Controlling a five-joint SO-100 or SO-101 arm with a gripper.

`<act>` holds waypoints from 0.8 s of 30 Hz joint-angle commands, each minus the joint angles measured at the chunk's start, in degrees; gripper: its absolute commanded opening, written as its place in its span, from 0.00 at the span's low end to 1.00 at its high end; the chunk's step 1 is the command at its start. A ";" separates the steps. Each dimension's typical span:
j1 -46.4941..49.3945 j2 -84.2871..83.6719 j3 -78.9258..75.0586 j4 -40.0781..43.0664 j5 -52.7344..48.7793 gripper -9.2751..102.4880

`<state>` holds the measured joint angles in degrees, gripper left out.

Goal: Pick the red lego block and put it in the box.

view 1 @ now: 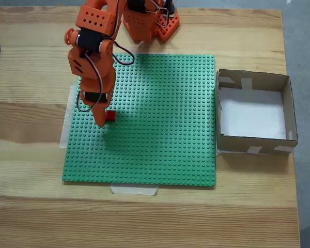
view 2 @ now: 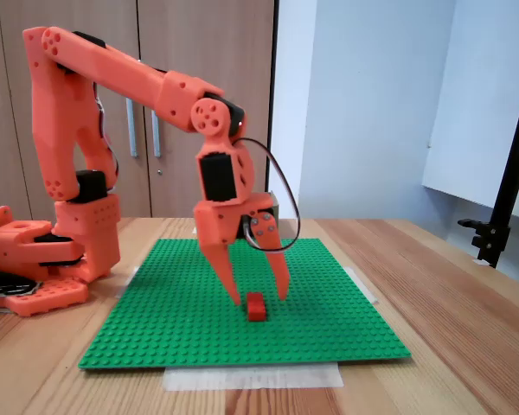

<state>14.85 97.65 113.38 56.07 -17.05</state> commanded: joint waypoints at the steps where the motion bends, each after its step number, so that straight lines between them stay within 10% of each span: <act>1: -0.18 -0.35 -0.35 -0.62 0.53 0.32; 24: -0.35 -2.90 -0.44 -3.34 1.32 0.27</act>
<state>14.68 94.57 113.38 53.35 -15.73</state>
